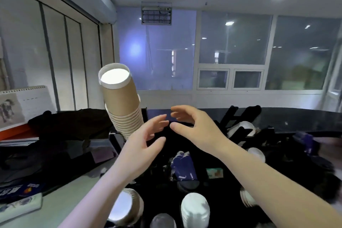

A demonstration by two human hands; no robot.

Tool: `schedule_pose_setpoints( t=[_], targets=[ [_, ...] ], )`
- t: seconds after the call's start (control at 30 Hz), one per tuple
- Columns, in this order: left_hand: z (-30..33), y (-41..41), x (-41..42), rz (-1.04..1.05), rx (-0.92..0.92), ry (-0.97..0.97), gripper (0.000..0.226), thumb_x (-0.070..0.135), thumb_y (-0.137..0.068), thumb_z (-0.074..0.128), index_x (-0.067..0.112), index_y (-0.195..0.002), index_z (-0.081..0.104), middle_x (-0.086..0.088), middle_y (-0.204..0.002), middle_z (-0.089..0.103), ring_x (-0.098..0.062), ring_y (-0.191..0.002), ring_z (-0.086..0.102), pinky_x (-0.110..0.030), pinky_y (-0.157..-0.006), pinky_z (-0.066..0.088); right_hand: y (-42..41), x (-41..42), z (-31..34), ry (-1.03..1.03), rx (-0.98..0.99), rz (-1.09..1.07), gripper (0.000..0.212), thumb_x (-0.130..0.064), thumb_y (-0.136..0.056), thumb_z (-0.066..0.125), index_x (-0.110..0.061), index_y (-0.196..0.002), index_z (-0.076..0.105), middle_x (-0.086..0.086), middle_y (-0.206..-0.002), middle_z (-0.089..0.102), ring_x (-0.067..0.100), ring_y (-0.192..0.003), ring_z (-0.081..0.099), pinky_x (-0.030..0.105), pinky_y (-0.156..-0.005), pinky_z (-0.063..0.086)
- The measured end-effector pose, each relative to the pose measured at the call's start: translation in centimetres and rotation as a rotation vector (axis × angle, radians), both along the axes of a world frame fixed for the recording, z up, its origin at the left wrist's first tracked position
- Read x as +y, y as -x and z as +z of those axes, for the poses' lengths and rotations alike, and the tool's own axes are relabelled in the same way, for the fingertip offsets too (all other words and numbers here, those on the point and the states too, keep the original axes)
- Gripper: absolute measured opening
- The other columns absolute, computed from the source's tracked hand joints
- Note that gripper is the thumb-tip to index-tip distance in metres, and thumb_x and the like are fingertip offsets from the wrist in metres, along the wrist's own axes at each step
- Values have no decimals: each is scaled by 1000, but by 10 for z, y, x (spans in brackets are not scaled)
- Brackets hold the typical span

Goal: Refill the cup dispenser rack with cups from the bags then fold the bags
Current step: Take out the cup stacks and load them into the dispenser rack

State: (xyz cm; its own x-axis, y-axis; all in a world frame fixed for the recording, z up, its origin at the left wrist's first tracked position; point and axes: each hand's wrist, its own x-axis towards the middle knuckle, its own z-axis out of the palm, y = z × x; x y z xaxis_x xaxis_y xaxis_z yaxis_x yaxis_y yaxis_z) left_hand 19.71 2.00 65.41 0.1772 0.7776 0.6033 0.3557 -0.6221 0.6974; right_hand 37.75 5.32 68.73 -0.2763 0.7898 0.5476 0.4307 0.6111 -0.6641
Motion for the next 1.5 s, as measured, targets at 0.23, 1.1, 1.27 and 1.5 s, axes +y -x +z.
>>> schedule_pose_setpoints(
  t=[0.23,1.1,1.27,1.5],
  targets=[
    [-2,-153,-3,-231,30,44,58,23,-80,56,40,-134,42,18,-128,58,5,-121,50,-32,-106,40,-170,-57,-12,57,26,-151,38,-24,-82,74,-39,-114,60,-16,-108,69,-2,-104,62,17,-93,47],
    [-114,-826,-164,-1118,294,93,56,5,-84,55,17,-137,46,2,-138,52,-3,-122,46,-1,-92,25,-705,-403,-144,4,-5,-1692,20,-7,-81,69,-26,-88,69,-18,-79,67,-5,-76,63,10,-71,45],
    [-125,-926,-166,-1190,336,40,51,7,-86,55,20,-135,50,7,-135,53,-6,-124,46,-3,-94,24,-800,-452,-162,87,-174,-1973,16,-5,-78,70,-20,-84,70,-7,-78,64,17,-77,61,30,-70,45],
    [-132,-1052,-182,-1255,277,-50,42,-3,-81,56,17,-116,66,8,-118,62,-1,-109,51,7,-87,23,-894,-521,-218,413,-301,-2276,17,-7,-73,72,-22,-81,76,6,-96,62,32,-94,54,41,-83,45]
  ],
)
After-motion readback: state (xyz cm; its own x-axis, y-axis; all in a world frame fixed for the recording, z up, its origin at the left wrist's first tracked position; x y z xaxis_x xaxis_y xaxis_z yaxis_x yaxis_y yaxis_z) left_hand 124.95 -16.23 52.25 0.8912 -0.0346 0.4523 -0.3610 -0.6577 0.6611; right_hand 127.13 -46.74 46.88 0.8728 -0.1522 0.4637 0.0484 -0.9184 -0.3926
